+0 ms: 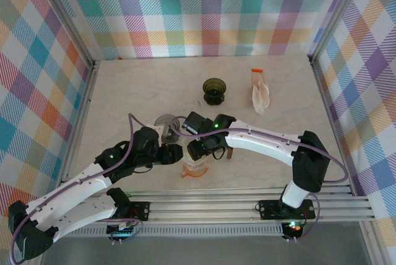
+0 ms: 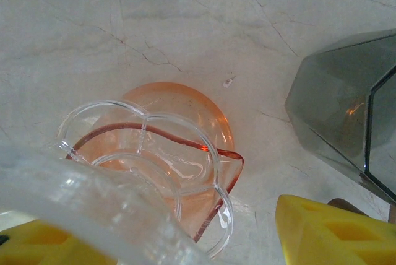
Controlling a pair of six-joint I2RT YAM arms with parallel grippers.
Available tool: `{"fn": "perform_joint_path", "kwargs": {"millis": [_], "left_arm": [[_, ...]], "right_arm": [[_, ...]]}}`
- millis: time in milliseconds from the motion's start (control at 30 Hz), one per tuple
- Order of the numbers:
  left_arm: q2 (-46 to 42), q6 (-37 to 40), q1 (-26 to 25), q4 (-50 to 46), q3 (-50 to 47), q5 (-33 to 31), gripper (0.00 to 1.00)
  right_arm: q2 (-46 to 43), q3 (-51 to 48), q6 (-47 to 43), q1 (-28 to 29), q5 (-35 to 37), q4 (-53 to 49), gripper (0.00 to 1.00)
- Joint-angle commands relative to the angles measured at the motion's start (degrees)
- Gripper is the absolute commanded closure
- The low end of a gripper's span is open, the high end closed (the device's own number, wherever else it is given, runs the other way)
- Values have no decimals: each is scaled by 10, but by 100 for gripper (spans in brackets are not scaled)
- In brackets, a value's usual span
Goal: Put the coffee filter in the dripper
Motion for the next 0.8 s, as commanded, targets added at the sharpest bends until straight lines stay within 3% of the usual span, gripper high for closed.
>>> {"fn": "perform_joint_path", "kwargs": {"millis": [0,500,600,767], "left_arm": [[-14,-7,-4,3,0,10,38],[-7,-12,-4,18,-9,6,35],[-15,-12,-4,24,-7,9,28],[-10,-11,-4,29,-5,9,28]], "right_arm": [[8,-8,-4,-2,-4,3,35],[26,-19,0,-2,1,10,35],[27,-19,1,-2,3,10,35],[25,-18,3,-1,4,12,35]]}}
